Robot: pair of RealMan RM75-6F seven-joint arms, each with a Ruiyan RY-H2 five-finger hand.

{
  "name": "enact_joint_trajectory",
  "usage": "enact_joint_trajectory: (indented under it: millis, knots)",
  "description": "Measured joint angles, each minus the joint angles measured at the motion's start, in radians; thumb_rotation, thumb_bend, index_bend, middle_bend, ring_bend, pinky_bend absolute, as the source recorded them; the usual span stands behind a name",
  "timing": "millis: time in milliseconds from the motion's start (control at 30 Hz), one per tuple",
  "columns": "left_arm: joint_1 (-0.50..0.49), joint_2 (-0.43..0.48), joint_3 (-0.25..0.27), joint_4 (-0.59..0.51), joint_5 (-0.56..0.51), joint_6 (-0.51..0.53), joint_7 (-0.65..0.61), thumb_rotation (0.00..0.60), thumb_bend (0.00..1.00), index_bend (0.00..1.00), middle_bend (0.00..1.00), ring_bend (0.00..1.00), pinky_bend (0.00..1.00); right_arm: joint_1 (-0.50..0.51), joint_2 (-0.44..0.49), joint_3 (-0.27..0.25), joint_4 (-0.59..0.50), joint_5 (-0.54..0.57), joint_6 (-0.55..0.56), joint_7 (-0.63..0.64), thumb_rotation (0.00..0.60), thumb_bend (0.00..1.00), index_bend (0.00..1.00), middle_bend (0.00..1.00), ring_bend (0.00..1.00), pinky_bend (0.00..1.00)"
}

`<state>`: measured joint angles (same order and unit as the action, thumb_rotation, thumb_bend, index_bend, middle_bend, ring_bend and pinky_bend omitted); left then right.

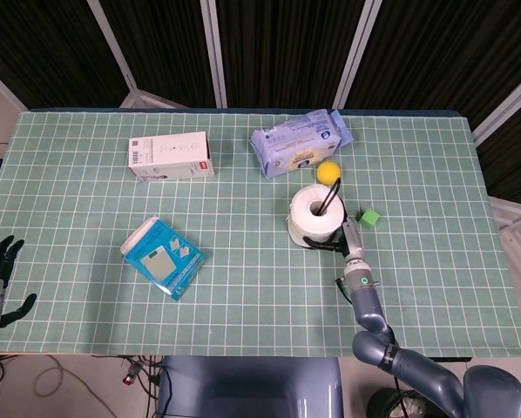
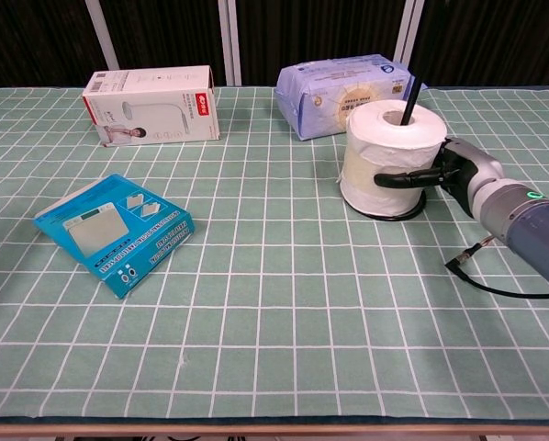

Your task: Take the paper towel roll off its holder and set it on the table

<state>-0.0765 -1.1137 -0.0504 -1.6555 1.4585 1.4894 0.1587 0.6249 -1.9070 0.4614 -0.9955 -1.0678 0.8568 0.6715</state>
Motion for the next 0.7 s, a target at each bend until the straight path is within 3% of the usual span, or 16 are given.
enact_joint_trajectory:
  millis: [133,233,467,700]
  knots:
    - [0.000,0.001,0.000,0.001,-0.001,-0.001,-0.001,0.600,0.24,0.06,0.00,0.00,0.00,0.010,-0.016,0.013,0.026,0.013,0.010,-0.016,0.600,0.00,0.15,0.22,0.22,0.08]
    - [0.000,0.001,0.001,-0.001,0.000,-0.001,-0.001,0.600,0.24,0.06,0.00,0.00,0.00,0.016,-0.027,0.028,0.038,0.038,0.014,-0.032,0.600,0.00,0.22,0.27,0.28,0.16]
    - [0.001,0.002,0.000,-0.001,-0.002,0.001,-0.001,0.600,0.24,0.07,0.00,0.00,0.00,0.018,-0.029,0.043,0.037,0.046,0.033,-0.049,0.600,0.00,0.29,0.30,0.30,0.19]
    - [0.001,0.000,0.002,-0.001,-0.001,0.001,0.005,0.600,0.24,0.07,0.00,0.00,0.00,-0.002,0.034,0.044,-0.063,0.034,0.043,-0.064,0.600,0.00,0.29,0.30,0.30,0.20]
